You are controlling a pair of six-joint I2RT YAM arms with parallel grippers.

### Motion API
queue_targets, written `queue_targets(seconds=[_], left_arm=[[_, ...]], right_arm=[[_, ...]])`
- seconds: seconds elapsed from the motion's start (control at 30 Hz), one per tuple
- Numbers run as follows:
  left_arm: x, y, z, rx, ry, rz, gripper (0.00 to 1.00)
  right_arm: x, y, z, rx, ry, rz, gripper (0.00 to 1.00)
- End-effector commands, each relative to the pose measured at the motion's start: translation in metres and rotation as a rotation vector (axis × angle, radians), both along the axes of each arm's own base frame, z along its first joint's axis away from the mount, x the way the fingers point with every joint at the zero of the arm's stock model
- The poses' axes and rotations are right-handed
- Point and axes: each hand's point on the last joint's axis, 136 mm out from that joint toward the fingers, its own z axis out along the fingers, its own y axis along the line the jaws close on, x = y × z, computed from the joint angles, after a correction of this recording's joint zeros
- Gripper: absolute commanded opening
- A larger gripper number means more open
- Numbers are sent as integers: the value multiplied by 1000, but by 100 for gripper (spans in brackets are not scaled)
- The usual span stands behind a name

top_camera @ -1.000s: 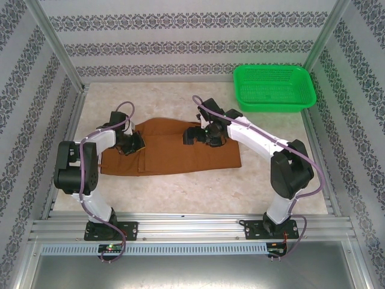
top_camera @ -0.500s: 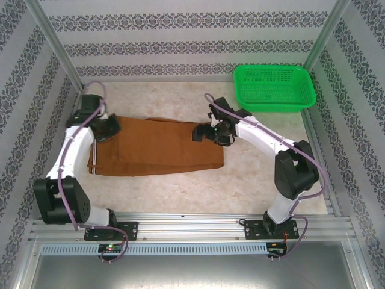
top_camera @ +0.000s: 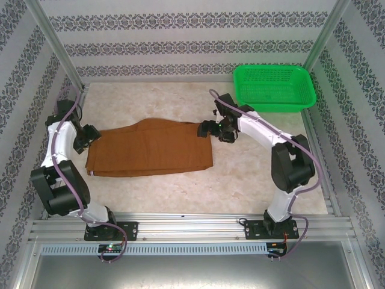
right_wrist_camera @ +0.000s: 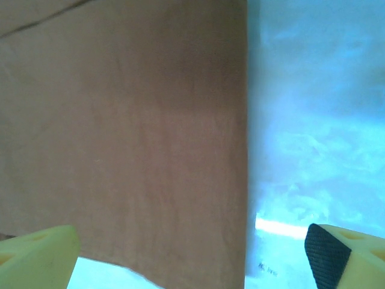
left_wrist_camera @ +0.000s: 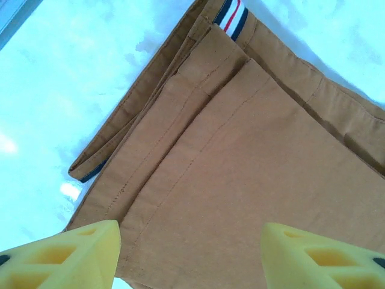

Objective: Roll up the long pants

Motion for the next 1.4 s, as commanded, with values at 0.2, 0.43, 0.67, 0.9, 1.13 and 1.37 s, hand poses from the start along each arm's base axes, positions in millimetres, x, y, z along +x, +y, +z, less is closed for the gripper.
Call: queue_targets(seconds=[0.2, 0.43, 0.67, 0.9, 1.13, 1.37], left_arm=[[32, -85, -53, -65, 23, -186, 58], [62, -112, -118, -110, 134, -242, 0], [142, -163, -124, -56, 120, -423, 0], [234, -272, -128, -154, -5, -604, 0], [290, -363, -119, -324, -238, -676, 0], [287, -353, -53, -46, -348, -784, 24]], right_arm=[[44, -1, -51, -117, 0, 73, 98], [56, -22, -66, -76, 27, -21, 0], [-52, -58, -69, -95, 83, -71, 0], [-153, -22, -55, -81, 88, 20, 0], [-183, 11, -40, -193, 36, 151, 0], [-150, -35, 24, -453, -253, 16, 0]])
